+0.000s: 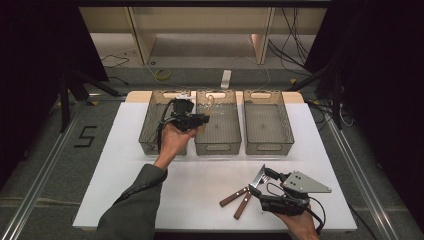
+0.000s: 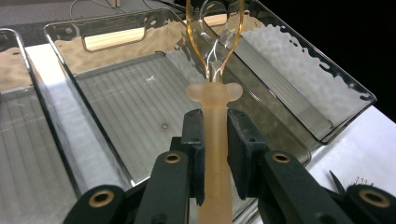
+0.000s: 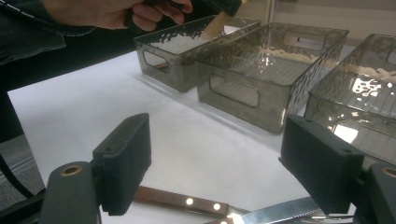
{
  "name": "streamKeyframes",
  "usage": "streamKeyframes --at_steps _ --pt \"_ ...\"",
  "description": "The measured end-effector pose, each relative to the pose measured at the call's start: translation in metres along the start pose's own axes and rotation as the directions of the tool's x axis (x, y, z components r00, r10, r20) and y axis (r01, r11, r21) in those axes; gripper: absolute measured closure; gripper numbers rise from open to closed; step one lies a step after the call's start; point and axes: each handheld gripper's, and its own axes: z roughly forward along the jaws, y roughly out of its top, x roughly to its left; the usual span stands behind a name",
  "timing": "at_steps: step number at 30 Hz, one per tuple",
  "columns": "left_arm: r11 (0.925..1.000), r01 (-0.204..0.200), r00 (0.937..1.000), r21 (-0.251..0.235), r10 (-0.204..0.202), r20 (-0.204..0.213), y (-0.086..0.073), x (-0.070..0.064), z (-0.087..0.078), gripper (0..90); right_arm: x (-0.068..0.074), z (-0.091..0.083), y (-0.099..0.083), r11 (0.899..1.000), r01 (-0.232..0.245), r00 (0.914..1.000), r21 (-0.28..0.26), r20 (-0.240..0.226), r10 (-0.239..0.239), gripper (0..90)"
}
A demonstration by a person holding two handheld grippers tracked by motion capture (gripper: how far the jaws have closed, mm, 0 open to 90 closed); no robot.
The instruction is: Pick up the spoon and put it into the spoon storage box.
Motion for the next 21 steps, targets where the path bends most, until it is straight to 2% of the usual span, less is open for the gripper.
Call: streamKeyframes --at_steps 14,19,21 --pt "0.9993 0.022 0.9997 0.031 -0.022 -0.009 0.001 0.002 0.019 76.7 0.000 0.000 0.000 1.000 0.002 1.0000 0.003 -0.002 -0.002 24.9" --pt "0.9988 0.005 0.9999 0.049 -0.004 -0.016 0.000 -0.001 0.025 76.3 0.000 0.000 0.000 1.000 0.003 1.0000 0.003 -0.003 -0.003 25.0" --pt "0.9985 0.016 0.9998 0.052 -0.015 -0.012 -0.001 0.000 0.028 76.0 0.000 0.000 0.000 1.000 0.004 1.0000 0.003 -0.006 -0.004 24.9"
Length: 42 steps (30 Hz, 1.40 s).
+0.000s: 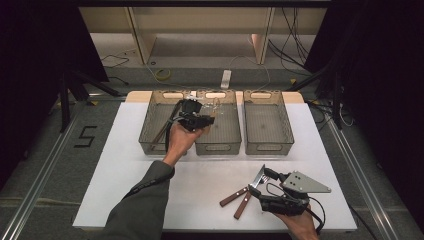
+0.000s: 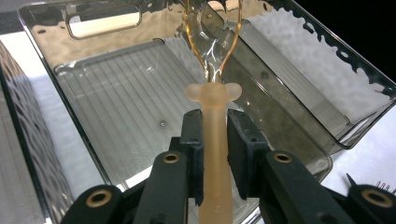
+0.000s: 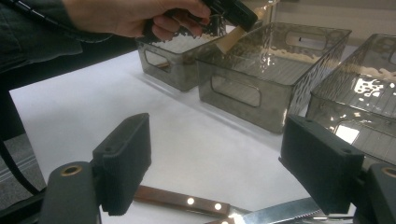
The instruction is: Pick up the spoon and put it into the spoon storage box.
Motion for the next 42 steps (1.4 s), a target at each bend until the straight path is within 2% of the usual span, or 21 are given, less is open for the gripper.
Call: streamKeyframes --at_steps 4,7,11,13,14,17,21,25,28,29,31,35,40,42 --pt "0.9995 0.006 1.0000 0.030 -0.006 -0.001 -0.002 0.002 0.006 74.1 0.000 0.001 0.000 1.000 0.002 1.0000 0.002 -0.002 -0.002 25.0" --pt "0.9995 0.006 1.0000 0.030 -0.006 -0.001 -0.002 0.001 0.007 61.5 0.000 0.001 0.000 1.000 0.004 1.0000 0.003 -0.001 -0.004 25.0" --pt "0.9999 0.002 0.9999 0.012 -0.003 0.016 -0.001 0.000 0.000 52.3 0.000 0.000 0.000 1.000 0.002 1.0000 0.001 -0.001 -0.002 25.0" --pt "0.9995 -0.011 0.9996 0.029 0.010 0.028 0.000 -0.002 -0.003 45.1 0.000 0.000 0.000 1.000 0.002 1.0000 0.003 -0.001 -0.002 25.0" --pt "0.9989 -0.030 0.9993 0.037 0.029 0.024 0.000 -0.004 -0.006 41.4 0.000 0.001 0.000 1.000 0.003 1.0000 0.004 -0.001 -0.003 25.0" --pt "0.9988 -0.046 0.9981 0.016 0.045 0.042 -0.003 -0.006 -0.018 34.8 0.001 0.001 0.000 1.000 0.005 1.0000 0.003 -0.002 -0.005 25.0" --pt "0.9990 -0.031 0.9980 -0.032 0.032 0.055 -0.007 -0.006 -0.036 27.9 0.001 0.002 -0.001 1.000 0.002 1.0000 0.011 -0.003 -0.002 25.0" --pt "0.9967 -0.055 0.9961 -0.060 0.059 0.065 -0.015 -0.008 -0.053 17.3 0.001 0.003 -0.001 1.000 0.003 1.0000 0.018 -0.003 -0.003 25.0" --pt "0.9949 -0.042 0.9935 -0.092 0.051 0.102 -0.021 -0.007 -0.064 15.8 0.001 0.004 -0.001 1.000 0.001 1.0000 0.020 -0.005 -0.001 25.0" --pt "0.9943 -0.052 0.9922 -0.094 0.062 0.108 -0.021 -0.007 -0.066 15.8 0.001 0.004 -0.001 1.000 -0.003 1.0000 0.021 -0.006 0.003 25.0" --pt "0.9914 -0.080 0.9912 -0.103 0.090 0.097 -0.021 -0.008 -0.072 15.8 0.001 0.005 -0.001 1.000 -0.003 1.0000 0.019 -0.007 0.003 25.1" --pt "0.9876 -0.096 0.9895 -0.124 0.108 0.096 -0.023 -0.011 -0.082 15.8 0.002 0.006 -0.001 1.000 0.000 0.9999 0.019 -0.011 0.000 25.0" --pt "0.9873 -0.082 0.9883 -0.137 0.098 0.117 -0.032 -0.014 -0.089 15.8 0.002 0.008 0.000 0.999 -0.005 0.9999 0.035 -0.012 0.005 25.0" --pt "0.9867 -0.096 0.9867 -0.131 0.112 0.118 -0.038 -0.017 -0.091 15.8 0.002 0.008 0.000 0.999 -0.001 0.9999 0.039 -0.014 0.002 25.1"
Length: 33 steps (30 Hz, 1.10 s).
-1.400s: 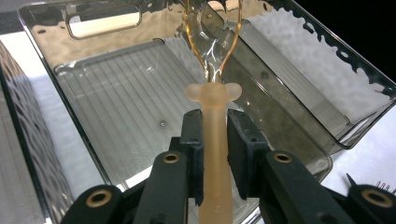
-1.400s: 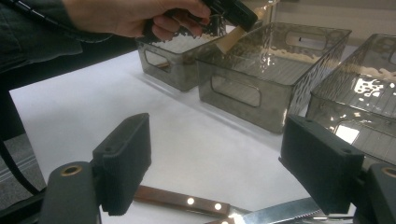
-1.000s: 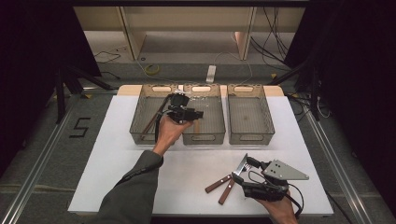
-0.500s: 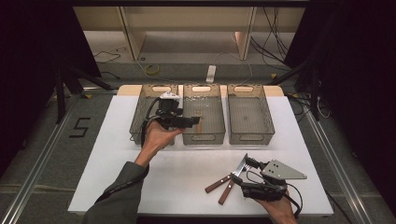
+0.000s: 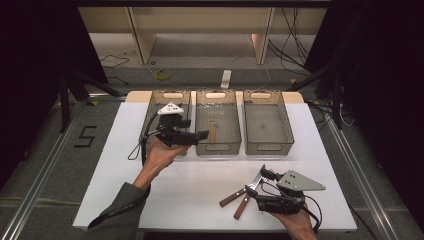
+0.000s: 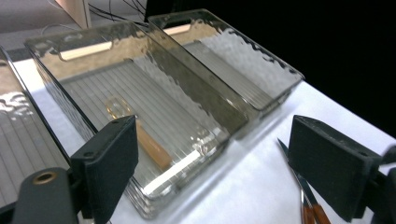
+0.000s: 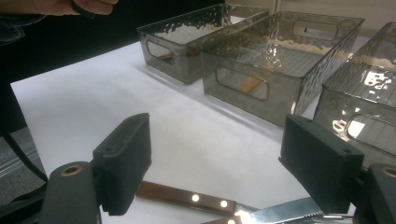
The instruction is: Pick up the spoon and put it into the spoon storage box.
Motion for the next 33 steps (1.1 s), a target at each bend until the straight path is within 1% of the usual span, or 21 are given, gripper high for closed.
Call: streamKeyframes --at_steps 1,2,3,6,9,11,13,15,16,18,20,21,22,28,31,33 --pt "1.0000 -0.006 1.0000 0.001 0.006 -0.002 -0.003 -0.002 -0.002 15.8 0.000 0.000 0.000 1.000 -0.001 1.0000 0.003 -0.001 0.001 25.1" --pt "0.9999 -0.013 0.9999 -0.009 0.013 -0.003 -0.007 -0.004 -0.003 15.8 0.000 0.001 0.000 1.000 0.003 1.0000 0.006 -0.004 -0.002 25.1" --pt "0.9998 -0.021 0.9998 -0.006 0.021 0.002 -0.009 -0.006 -0.005 15.9 0.000 0.002 0.001 1.000 0.002 1.0000 0.012 -0.008 -0.002 25.1" --pt "0.9996 -0.027 0.9996 -0.011 0.027 0.006 -0.018 -0.010 -0.010 15.9 0.000 0.004 0.001 1.000 -0.002 0.9999 0.026 -0.010 0.002 25.2" --pt "0.9993 -0.032 0.9995 -0.021 0.032 0.001 -0.030 -0.013 -0.018 15.9 -0.001 0.006 0.002 0.999 -0.002 0.9999 0.035 -0.017 0.002 25.5" --pt "0.9991 -0.042 0.9991 -0.011 0.042 -0.008 -0.038 -0.014 -0.021 15.9 0.000 0.008 0.003 0.999 -0.002 0.9998 0.045 -0.018 0.002 25.5" --pt "0.9991 -0.038 0.9992 -0.018 0.037 -0.017 -0.047 -0.014 -0.025 16.0 0.000 0.011 0.004 0.999 -0.002 0.9997 0.051 -0.023 0.003 25.6" --pt "0.9995 -0.026 0.9996 -0.021 0.025 -0.011 -0.054 -0.013 -0.029 16.2 0.000 0.014 0.005 0.998 -0.001 0.9996 0.059 -0.028 0.003 25.6" --pt "0.9993 -0.032 0.9994 -0.017 0.032 -0.015 -0.057 -0.014 -0.031 16.2 0.001 0.015 0.006 0.998 -0.001 0.9995 0.064 -0.031 0.003 25.6" --pt "0.9986 -0.053 0.9982 -0.009 0.053 -0.030 -0.061 -0.015 -0.034 16.2 0.003 0.018 0.007 0.997 0.000 0.9993 0.072 -0.039 0.003 25.7" --pt "0.9986 -0.048 0.9985 -0.023 0.047 -0.027 -0.064 -0.015 -0.039 16.2 0.005 0.021 0.007 0.997 0.008 0.9989 0.078 -0.046 -0.005 25.8" --pt "0.9988 -0.038 0.9991 -0.032 0.037 -0.020 -0.066 -0.014 -0.040 16.2 0.005 0.023 0.007 0.996 0.008 0.9987 0.084 -0.051 -0.004 25.8" --pt "0.9987 -0.037 0.9992 -0.034 0.037 -0.017 -0.067 -0.014 -0.042 16.2 0.006 0.024 0.007 0.996 0.007 0.9985 0.086 -0.055 -0.002 25.8" --pt "0.9982 -0.048 0.9985 -0.035 0.047 -0.027 -0.074 -0.012 -0.050 16.2 0.006 0.034 0.009 0.994 0.005 0.9974 0.112 -0.072 0.003 25.8" --pt "0.9980 -0.051 0.9983 -0.037 0.050 -0.031 -0.077 -0.012 -0.054 16.2 0.006 0.037 0.009 0.992 0.003 0.9973 0.126 -0.074 0.006 25.8" --pt "0.9981 -0.048 0.9984 -0.039 0.047 -0.033 -0.080 -0.011 -0.056 16.1 0.007 0.039 0.009 0.990 0.003 0.9977 0.138 -0.067 0.006 25.8"
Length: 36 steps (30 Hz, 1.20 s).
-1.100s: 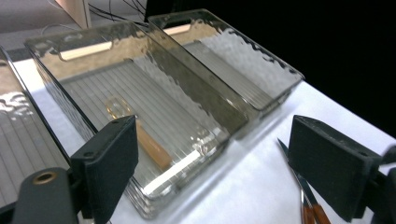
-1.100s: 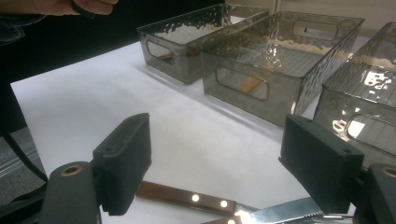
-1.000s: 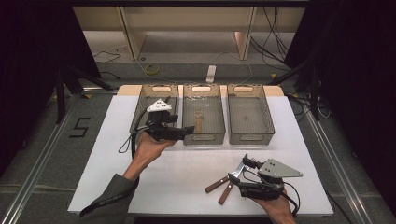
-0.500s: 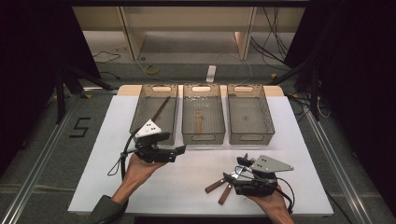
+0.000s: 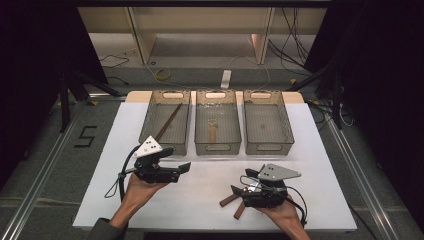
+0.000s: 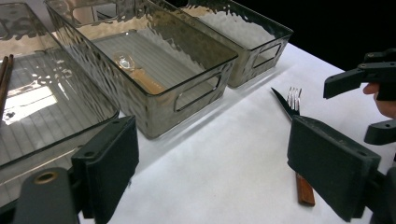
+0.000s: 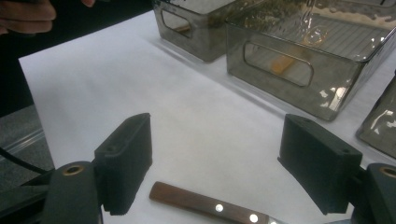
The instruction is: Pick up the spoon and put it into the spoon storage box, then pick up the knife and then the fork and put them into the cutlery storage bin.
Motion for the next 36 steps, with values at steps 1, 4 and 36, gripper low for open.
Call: streamKeyframes --at_steps 1,4,36 --pt "1.0000 0.004 1.0000 -0.002 -0.004 0.000 -0.001 0.000 -0.001 16.2 0.000 0.001 0.000 1.000 -0.001 1.0000 0.005 -0.001 0.001 25.8" --pt "0.9999 0.007 1.0000 -0.012 -0.007 -0.004 -0.003 0.001 -0.006 16.2 0.001 0.005 0.002 1.000 -0.001 1.0000 0.012 -0.005 0.001 26.0" --pt "0.9991 -0.025 0.9992 -0.033 0.024 -0.032 -0.018 -0.005 -0.023 16.2 0.009 0.044 0.001 0.984 0.031 0.9974 0.173 -0.069 -0.019 74.2"
